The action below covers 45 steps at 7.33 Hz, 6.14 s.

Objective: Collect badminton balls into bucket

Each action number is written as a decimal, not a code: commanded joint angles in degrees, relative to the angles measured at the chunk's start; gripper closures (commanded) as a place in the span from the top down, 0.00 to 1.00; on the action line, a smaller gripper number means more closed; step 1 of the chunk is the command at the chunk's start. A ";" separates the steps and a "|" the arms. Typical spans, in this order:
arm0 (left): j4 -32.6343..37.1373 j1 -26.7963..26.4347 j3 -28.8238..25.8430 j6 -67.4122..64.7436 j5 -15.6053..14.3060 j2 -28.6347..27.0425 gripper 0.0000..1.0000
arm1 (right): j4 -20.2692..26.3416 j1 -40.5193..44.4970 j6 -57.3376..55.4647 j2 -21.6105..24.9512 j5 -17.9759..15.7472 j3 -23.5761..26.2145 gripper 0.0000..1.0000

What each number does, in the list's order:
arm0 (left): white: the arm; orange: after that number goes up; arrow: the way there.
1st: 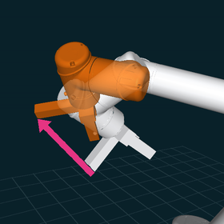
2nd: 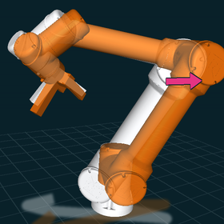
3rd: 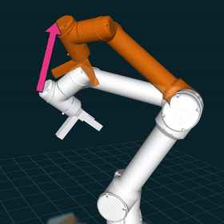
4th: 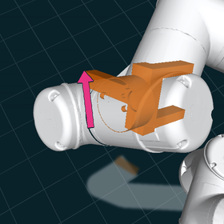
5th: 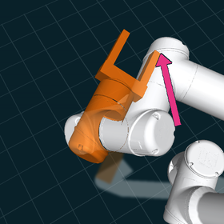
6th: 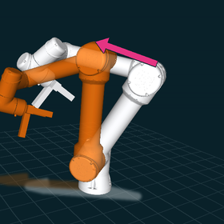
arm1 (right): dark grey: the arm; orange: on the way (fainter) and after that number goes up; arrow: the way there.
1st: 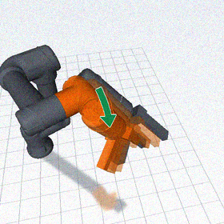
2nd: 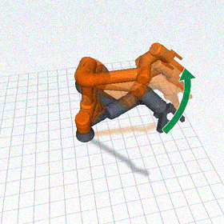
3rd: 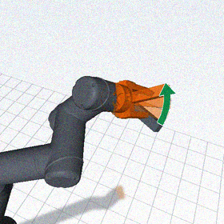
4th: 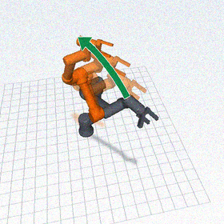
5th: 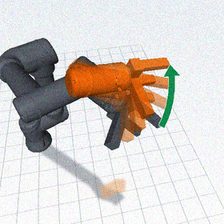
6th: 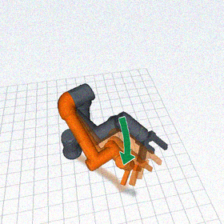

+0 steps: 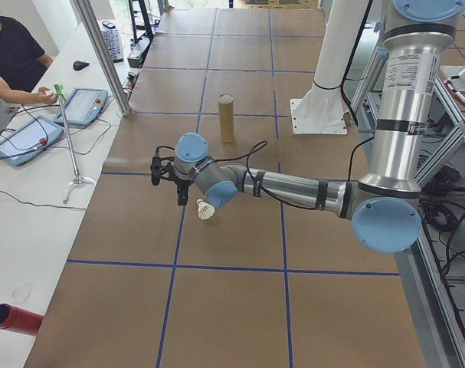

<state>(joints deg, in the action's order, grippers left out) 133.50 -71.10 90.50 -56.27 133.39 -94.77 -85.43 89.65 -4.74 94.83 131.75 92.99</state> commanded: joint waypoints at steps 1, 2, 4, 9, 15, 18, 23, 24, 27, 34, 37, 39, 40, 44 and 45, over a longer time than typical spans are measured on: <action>12.26 5.08 -8.10 -7.54 -2.51 -0.33 1.00 | 0.00 0.00 0.00 0.00 0.00 0.00 1.00; 16.75 5.09 -9.10 -10.24 -2.52 0.54 1.00 | 0.00 0.00 0.00 0.00 0.00 0.00 1.00; 21.16 5.18 -9.90 -12.28 -1.91 5.36 1.00 | 0.00 0.00 0.00 0.00 0.00 0.00 1.00; 35.85 7.89 -15.09 -32.82 -2.70 5.82 1.00 | 0.00 0.00 0.00 0.00 0.00 0.00 1.00; 39.03 15.01 -15.87 -40.50 -10.60 3.02 0.94 | 0.00 0.00 -0.09 0.00 0.00 0.00 1.00; 38.94 15.37 -17.45 -39.97 -10.61 2.05 0.60 | 0.00 0.00 -0.09 0.00 0.00 0.00 1.00; 39.12 15.37 -17.02 -37.08 -9.30 2.83 0.00 | 0.00 0.00 0.00 0.00 0.00 0.00 1.00; 38.95 15.29 -15.80 -36.98 -7.20 2.75 0.00 | 0.00 0.00 0.00 0.00 0.00 0.00 1.00; 26.70 6.26 -5.83 -37.25 10.61 1.69 0.00 | 0.00 0.00 0.00 0.00 0.00 0.00 1.00; 3.69 2.80 22.48 -8.37 5.24 1.61 0.00 | 0.00 0.00 0.00 0.00 0.00 0.00 1.00; -44.83 9.63 38.32 -1.83 -7.14 -17.38 0.00 | 0.00 0.00 0.00 0.00 0.00 0.00 1.00; -69.31 16.56 40.02 -1.83 -12.87 -32.78 0.00 | 0.00 0.00 0.00 0.00 0.00 0.00 1.00; -77.69 19.82 39.50 -1.83 -15.33 -38.94 0.00 | 0.00 0.00 0.00 0.00 0.00 0.00 1.00; -94.54 29.34 22.03 4.63 -24.14 -56.38 0.00 | 0.00 0.00 0.00 0.00 0.00 0.00 1.00; -95.69 29.52 21.57 5.02 -24.14 -56.58 0.00 | 0.00 0.00 0.00 0.00 0.00 0.00 1.00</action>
<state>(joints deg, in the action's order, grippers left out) 40.38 -42.35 114.33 -53.27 110.19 -149.55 -85.43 89.65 -4.75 94.83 131.75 92.99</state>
